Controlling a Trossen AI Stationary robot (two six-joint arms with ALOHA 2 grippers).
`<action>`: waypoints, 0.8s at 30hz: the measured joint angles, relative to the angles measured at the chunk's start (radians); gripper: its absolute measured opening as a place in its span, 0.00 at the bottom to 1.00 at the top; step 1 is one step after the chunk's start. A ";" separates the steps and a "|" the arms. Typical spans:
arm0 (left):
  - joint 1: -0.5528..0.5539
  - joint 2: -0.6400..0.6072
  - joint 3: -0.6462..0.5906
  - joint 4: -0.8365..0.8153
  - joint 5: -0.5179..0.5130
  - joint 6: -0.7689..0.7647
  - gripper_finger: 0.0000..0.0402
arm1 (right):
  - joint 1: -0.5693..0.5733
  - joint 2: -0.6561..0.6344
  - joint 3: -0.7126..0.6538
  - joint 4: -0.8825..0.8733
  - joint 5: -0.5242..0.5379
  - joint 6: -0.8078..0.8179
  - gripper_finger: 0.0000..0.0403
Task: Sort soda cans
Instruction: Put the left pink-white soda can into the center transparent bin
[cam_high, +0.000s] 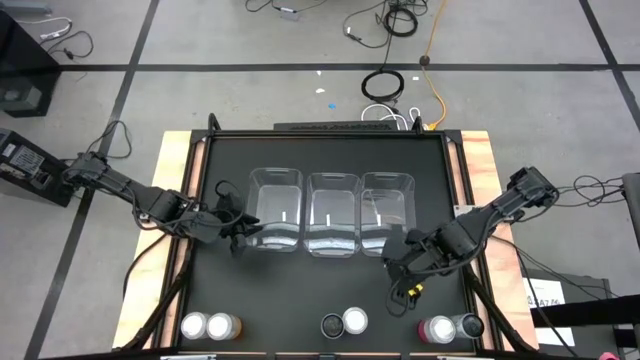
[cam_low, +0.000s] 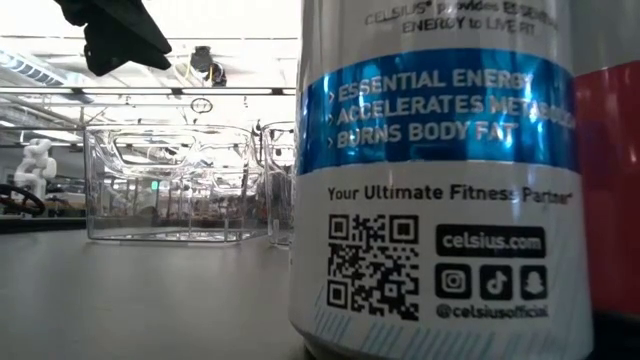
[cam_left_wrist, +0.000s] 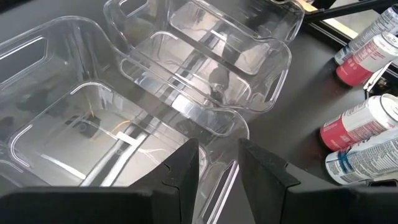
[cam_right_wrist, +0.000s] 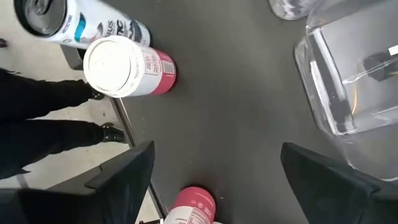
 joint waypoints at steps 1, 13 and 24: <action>0.000 0.000 0.000 0.000 0.000 0.000 0.30 | 0.004 0.000 0.000 0.002 0.000 0.000 0.85; 0.000 0.000 0.000 0.000 0.000 0.001 0.30 | 0.039 0.095 0.000 0.005 -0.010 -0.025 0.85; 0.000 0.000 0.000 -0.001 0.000 0.002 0.30 | 0.098 0.213 0.000 0.100 -0.082 -0.035 0.85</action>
